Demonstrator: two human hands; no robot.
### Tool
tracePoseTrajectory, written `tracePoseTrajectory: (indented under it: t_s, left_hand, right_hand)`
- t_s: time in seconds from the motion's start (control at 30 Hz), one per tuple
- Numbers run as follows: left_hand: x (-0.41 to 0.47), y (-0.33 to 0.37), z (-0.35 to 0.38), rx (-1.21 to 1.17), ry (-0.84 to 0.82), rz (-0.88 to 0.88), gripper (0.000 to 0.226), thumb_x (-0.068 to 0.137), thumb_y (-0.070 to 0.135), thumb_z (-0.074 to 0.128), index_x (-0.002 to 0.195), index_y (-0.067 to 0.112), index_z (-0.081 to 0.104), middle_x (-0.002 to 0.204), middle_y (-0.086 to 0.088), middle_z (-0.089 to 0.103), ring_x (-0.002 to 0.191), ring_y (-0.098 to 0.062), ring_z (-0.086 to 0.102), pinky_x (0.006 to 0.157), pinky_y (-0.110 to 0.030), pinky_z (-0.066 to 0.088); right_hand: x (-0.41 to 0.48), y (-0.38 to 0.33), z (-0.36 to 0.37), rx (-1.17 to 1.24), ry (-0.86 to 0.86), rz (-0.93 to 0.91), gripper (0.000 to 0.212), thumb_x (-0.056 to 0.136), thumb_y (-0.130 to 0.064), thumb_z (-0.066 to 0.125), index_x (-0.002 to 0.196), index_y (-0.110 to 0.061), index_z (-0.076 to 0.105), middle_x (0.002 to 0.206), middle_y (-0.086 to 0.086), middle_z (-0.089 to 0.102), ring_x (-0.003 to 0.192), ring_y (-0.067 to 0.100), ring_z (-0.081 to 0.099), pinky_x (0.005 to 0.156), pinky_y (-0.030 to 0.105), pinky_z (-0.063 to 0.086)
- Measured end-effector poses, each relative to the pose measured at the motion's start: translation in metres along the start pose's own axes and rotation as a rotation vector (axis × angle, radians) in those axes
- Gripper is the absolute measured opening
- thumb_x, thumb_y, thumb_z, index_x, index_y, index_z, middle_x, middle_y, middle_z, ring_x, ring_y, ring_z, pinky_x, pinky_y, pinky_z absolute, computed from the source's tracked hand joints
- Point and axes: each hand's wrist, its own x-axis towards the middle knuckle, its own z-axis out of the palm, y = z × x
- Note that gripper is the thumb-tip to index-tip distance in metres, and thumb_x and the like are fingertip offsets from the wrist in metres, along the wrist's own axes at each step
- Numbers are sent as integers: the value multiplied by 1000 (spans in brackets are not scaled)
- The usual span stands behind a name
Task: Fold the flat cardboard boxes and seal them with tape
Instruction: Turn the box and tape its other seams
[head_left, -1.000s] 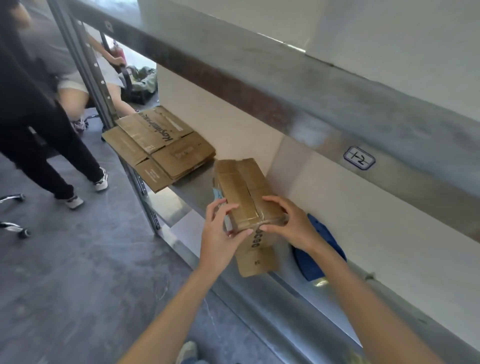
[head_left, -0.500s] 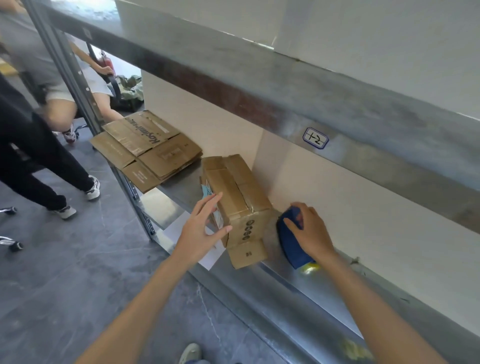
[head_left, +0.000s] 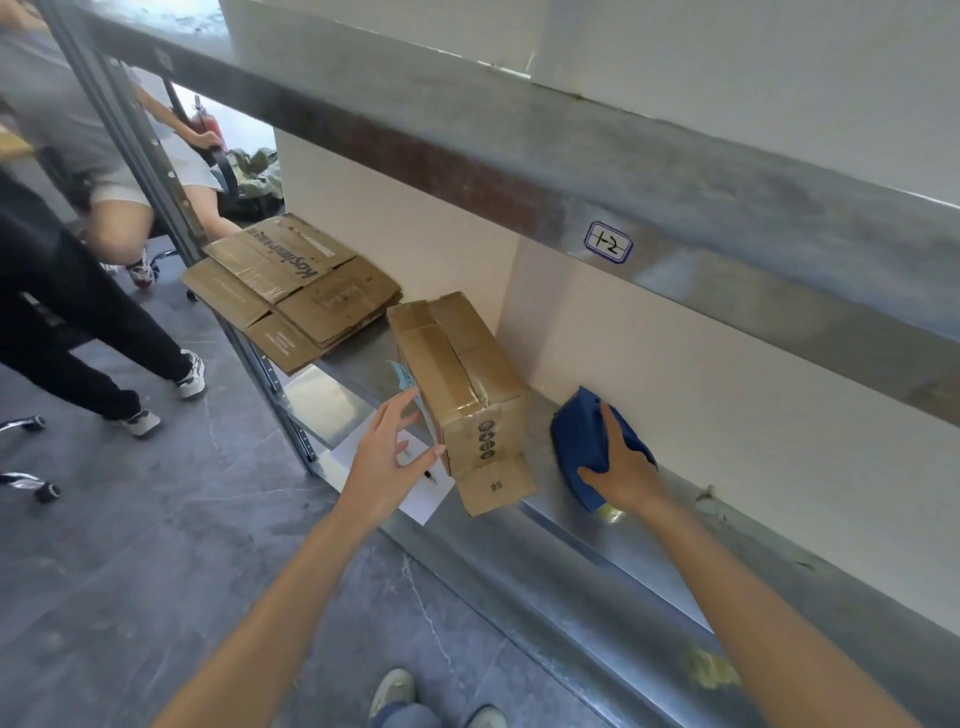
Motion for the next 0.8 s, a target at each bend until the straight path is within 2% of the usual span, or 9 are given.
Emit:
tracePoseTrajectory:
  t_s: [0.03,0.07,0.13,0.23,0.43,0.6,0.73,0.8]
  left_hand:
    - [-2,0,0,-3,3,-7,73,86,19,75,148,26,36,144,12,41,125,-4,49,103,-32,44]
    - [-4,-1,-1,-2,7,-13,73,87,18,74,148,26,37,144,12,41,125,-4,49,103,-31,43]
    - [-7,-4,-2,10,19,-17,70,88,15,74,147,27,38,143,12,42,126,-4,49,103,-29,43]
    - [-10,-6,-5,27,42,-18,67,89,13,72,146,26,39,144,10,42,127,-7,49,103,-27,44]
    - [-13,-4,-8,48,62,-3,59,92,13,68,144,26,42,137,13,44,126,-9,50,103,-28,44]
    - [-14,-4,-7,41,74,-12,55,93,12,65,142,27,44,140,14,44,125,-8,50,104,-28,43]
    - [-14,-7,-5,49,83,-12,53,94,14,65,133,42,43,129,28,45,120,4,50,98,-16,42]
    - [-15,-7,-6,52,92,-12,56,93,14,65,127,52,41,124,36,43,117,12,49,92,-9,41]
  right_hand:
    - [1,1,-1,20,-8,13,92,94,-22,59,156,-35,-8,123,14,61,81,19,62,69,34,55]
    - [3,2,-3,49,-17,26,96,92,-20,61,156,-36,-8,129,17,59,97,29,64,83,41,55]
    - [7,4,-7,111,-52,56,99,91,-21,63,155,-40,-9,141,17,52,118,37,56,98,44,49]
    - [12,6,-11,179,-103,86,97,94,-28,63,155,-42,-10,149,11,43,122,35,51,99,40,47]
    - [17,8,-16,180,-172,60,98,96,-32,63,155,-35,-14,160,9,26,135,35,41,108,42,40]
    - [17,10,-15,177,-189,62,99,96,-35,63,155,-33,-16,158,11,29,132,35,45,106,40,42]
    - [20,11,-18,204,-211,44,100,96,-30,64,156,-29,-16,162,8,19,140,34,34,114,46,34]
    - [19,12,-17,224,-213,39,101,95,-26,65,156,-27,-16,163,7,15,142,32,31,115,44,33]
